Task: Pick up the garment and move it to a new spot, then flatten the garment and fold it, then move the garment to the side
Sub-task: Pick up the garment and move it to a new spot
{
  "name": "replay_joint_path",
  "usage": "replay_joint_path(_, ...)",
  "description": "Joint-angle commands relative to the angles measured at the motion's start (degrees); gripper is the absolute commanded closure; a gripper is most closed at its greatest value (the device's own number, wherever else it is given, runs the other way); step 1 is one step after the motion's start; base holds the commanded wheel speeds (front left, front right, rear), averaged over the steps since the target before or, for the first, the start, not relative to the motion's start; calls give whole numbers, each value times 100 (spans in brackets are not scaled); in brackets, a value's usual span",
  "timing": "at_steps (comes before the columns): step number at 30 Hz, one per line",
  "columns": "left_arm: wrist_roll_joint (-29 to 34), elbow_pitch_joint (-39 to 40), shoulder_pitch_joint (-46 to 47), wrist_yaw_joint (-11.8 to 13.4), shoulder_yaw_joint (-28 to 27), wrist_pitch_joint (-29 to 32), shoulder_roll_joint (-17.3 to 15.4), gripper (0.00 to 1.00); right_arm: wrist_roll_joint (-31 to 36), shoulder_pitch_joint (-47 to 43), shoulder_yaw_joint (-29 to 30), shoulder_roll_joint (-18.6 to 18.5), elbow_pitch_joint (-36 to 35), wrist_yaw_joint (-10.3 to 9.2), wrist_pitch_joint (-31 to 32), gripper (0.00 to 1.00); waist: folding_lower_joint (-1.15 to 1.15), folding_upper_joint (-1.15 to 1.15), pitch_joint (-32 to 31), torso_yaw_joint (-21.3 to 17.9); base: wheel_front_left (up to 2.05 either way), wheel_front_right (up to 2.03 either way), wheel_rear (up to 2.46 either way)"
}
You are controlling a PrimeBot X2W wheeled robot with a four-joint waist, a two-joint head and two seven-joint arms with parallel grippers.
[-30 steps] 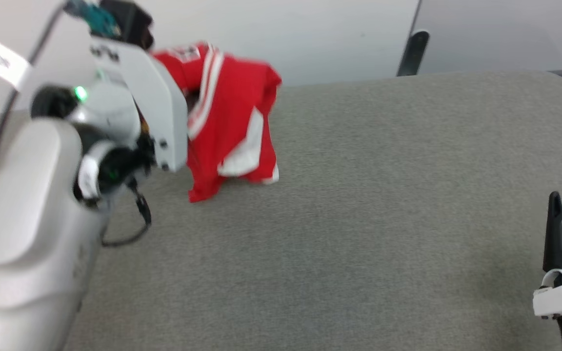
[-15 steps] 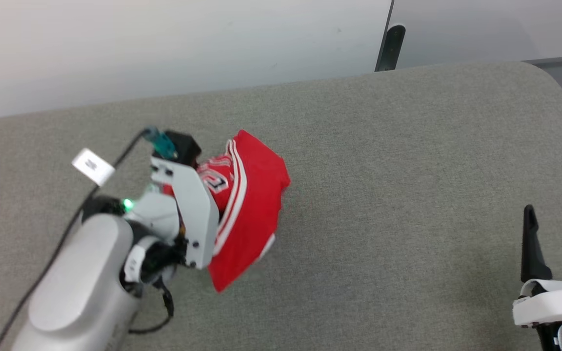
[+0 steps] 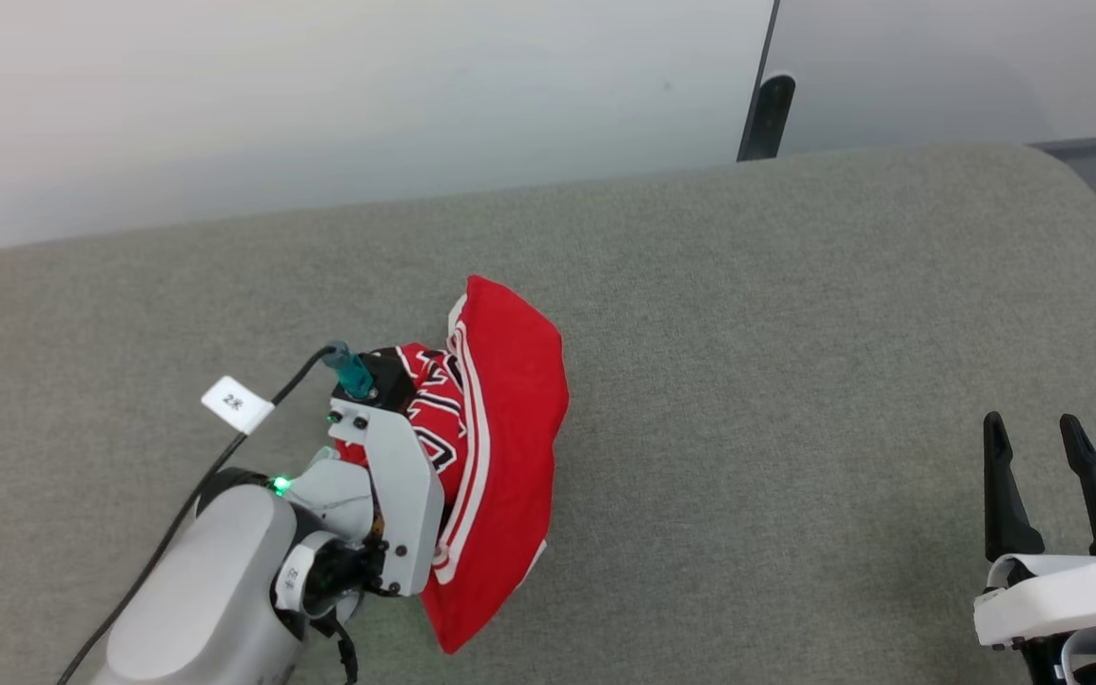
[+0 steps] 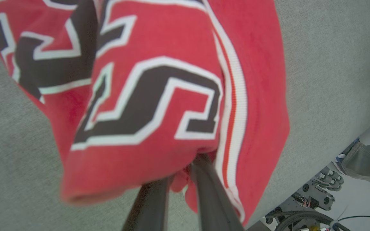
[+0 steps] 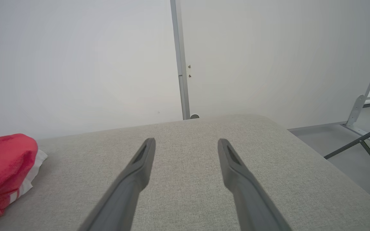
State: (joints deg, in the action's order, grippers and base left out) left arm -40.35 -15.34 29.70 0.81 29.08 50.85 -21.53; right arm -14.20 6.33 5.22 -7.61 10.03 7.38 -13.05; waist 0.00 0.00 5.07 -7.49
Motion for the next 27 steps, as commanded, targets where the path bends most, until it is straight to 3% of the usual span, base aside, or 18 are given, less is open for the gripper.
replay_joint_path(1,-48,-13,-47,-50,-15,-36,6,66,-60,-57,-17,-36,11,22,19,0,0,0,-103,52,0,0,0)
replay_joint_path(2,-43,-11,-34,-73,-20,-60,-4,58,-65,-75,-23,-45,8,22,22,0,0,0,-146,72,0,0,0)
replay_joint_path(4,-60,5,-26,-65,-36,-87,-13,15,-83,-115,-29,-81,12,23,40,0,0,0,-239,118,0,0,0)
replay_joint_path(5,-61,22,-34,-77,-34,-71,-40,3,-86,-135,-40,-87,16,22,43,0,0,0,-285,140,0,0,0)
replay_joint_path(6,-58,53,-42,-90,-44,-74,-75,0,-85,-138,-55,-89,16,22,56,0,0,0,-329,158,0,0,0)
replay_joint_path(14,-82,391,-278,-61,-295,-589,-224,0,-119,-235,-146,-125,-9,22,41,0,0,0,-634,366,0,0,0)
replay_joint_path(27,298,498,-828,-523,-632,-3141,-204,0,-202,-500,-148,-110,36,22,-56,0,0,0,-968,771,0,0,0)
